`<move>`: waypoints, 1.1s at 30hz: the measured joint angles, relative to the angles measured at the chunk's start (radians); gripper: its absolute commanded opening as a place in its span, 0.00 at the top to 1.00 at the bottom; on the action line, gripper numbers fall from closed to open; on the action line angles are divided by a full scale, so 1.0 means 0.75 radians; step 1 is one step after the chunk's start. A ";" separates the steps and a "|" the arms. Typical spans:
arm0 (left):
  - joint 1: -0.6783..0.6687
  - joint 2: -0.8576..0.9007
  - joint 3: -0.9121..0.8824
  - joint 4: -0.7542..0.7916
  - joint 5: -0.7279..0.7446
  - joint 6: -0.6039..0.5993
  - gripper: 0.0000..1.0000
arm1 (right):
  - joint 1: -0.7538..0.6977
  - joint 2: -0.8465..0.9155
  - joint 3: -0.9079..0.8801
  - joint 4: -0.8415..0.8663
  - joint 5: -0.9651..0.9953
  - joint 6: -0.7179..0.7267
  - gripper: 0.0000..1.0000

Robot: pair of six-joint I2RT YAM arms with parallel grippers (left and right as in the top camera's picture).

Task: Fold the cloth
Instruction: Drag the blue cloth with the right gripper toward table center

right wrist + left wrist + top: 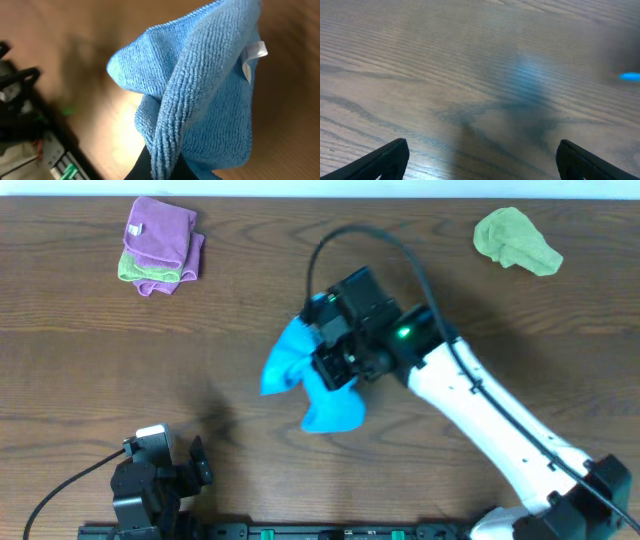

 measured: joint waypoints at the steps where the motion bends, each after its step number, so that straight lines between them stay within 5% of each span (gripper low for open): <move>1: 0.000 0.000 0.000 0.001 0.000 0.000 0.05 | 0.027 0.000 0.000 0.012 -0.002 -0.004 0.99; 5: 0.000 0.000 0.000 0.001 0.000 0.000 0.05 | 0.047 0.001 -0.001 0.063 0.070 -0.022 0.95; 7: 0.000 0.000 0.000 0.000 0.000 0.000 0.05 | 0.013 0.017 0.000 0.101 0.138 -0.038 0.59; 8: 0.000 0.000 0.000 0.000 0.000 0.000 0.05 | -0.019 0.044 0.001 0.143 0.190 -0.049 0.17; 9: 0.000 0.000 0.000 0.000 0.000 0.000 0.05 | -0.056 0.080 0.002 0.184 0.251 -0.044 0.01; 14: 0.000 0.000 0.000 0.001 0.000 0.000 0.05 | -0.358 0.299 0.004 0.286 0.576 0.096 0.01; 20: 0.000 0.000 0.000 0.001 0.000 0.000 0.05 | -0.507 0.196 0.005 0.105 0.356 0.143 0.01; 26: 0.000 0.000 0.000 0.000 0.000 0.000 0.05 | -0.365 0.190 0.006 -0.103 -0.006 -0.053 0.01; 33: 0.000 0.000 0.000 0.001 0.000 0.001 0.05 | -0.030 0.247 0.006 -0.096 -0.021 -0.224 0.04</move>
